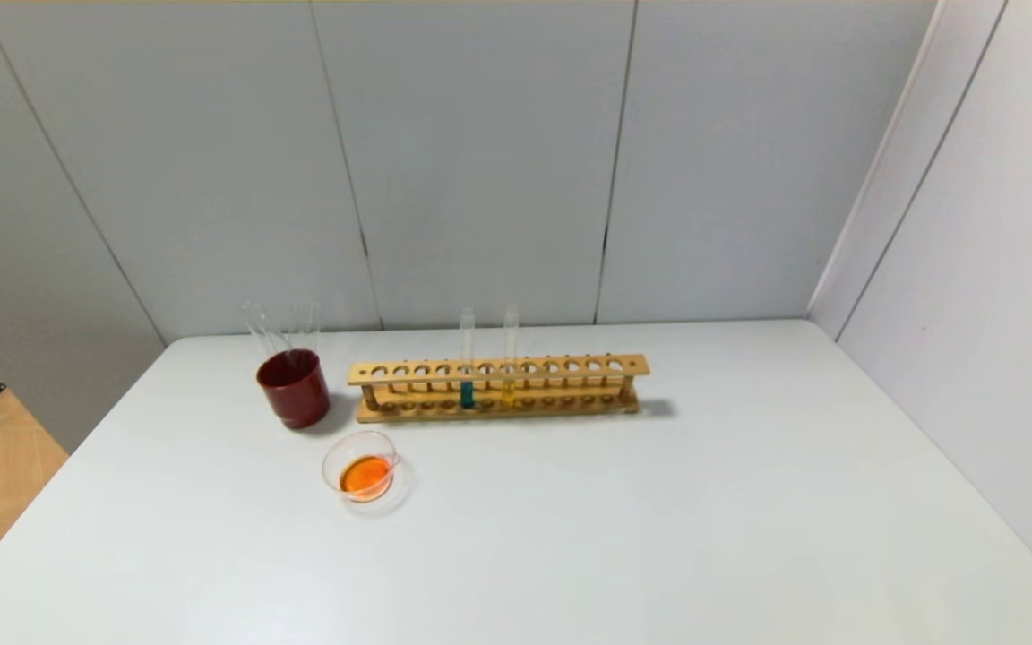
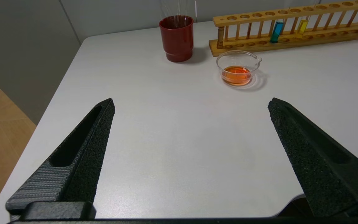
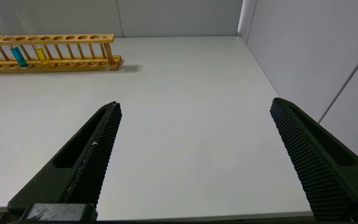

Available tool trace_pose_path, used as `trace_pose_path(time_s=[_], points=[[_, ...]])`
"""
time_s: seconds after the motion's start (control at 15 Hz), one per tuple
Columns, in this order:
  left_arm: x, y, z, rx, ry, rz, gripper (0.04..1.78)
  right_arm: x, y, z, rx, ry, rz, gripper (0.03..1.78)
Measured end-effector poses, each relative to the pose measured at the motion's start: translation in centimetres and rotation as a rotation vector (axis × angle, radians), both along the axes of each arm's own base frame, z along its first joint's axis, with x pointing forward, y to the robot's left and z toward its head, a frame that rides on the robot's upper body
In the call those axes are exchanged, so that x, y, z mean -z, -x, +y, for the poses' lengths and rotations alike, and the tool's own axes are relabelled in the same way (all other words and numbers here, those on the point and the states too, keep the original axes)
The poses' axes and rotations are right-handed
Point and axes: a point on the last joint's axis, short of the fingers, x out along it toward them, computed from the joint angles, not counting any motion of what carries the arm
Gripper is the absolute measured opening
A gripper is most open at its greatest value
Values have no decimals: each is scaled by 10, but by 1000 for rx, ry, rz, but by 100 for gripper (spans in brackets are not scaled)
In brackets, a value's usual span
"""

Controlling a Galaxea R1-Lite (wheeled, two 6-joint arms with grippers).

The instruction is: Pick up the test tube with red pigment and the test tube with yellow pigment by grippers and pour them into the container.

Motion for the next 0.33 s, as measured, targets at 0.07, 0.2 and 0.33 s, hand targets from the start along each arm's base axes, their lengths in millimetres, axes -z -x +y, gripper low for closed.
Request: trace_pose_path(time_s=[0.07,0.2,0.33], points=[[0,0,0,0,0,0,174,0,0,0,0,0,0,175],[0,0,0,0,0,0,174,0,0,0,0,0,0,175],[0,0,0,0,0,0,174,0,0,0,0,0,0,175]])
